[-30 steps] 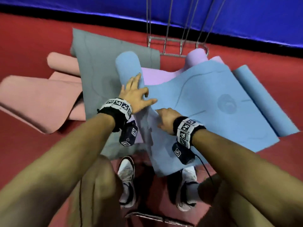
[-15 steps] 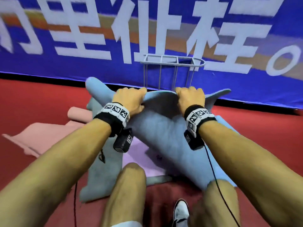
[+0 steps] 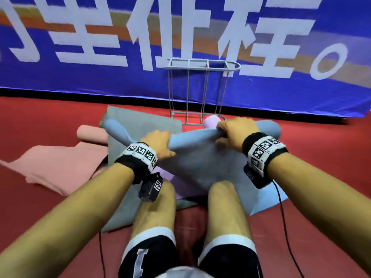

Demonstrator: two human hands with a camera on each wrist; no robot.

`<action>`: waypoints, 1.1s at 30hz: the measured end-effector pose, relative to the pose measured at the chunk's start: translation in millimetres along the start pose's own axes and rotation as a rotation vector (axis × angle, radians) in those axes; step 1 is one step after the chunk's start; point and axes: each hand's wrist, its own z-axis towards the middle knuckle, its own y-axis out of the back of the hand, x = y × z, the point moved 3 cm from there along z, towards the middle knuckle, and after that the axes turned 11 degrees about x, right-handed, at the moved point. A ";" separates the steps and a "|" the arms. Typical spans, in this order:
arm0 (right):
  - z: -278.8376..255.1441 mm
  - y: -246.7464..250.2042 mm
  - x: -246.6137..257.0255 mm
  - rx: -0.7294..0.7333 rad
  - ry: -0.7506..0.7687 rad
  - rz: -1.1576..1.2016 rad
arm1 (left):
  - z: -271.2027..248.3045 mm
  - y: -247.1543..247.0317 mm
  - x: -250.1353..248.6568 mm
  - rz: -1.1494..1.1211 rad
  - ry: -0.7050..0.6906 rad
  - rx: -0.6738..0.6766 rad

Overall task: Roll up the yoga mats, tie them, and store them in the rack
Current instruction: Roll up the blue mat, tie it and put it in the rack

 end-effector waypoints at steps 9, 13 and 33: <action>-40.6 -121.6 20.4 0.247 -0.079 0.027 | -14.6 -71.9 -4.0 0.163 -0.116 0.114; -43.7 -144.0 -8.0 0.226 -0.234 0.064 | -0.6 -66.9 -38.2 0.261 -0.152 -0.013; 97.2 -248.0 -159.6 0.119 -0.720 0.331 | 175.8 -181.6 -55.1 -0.755 0.196 0.159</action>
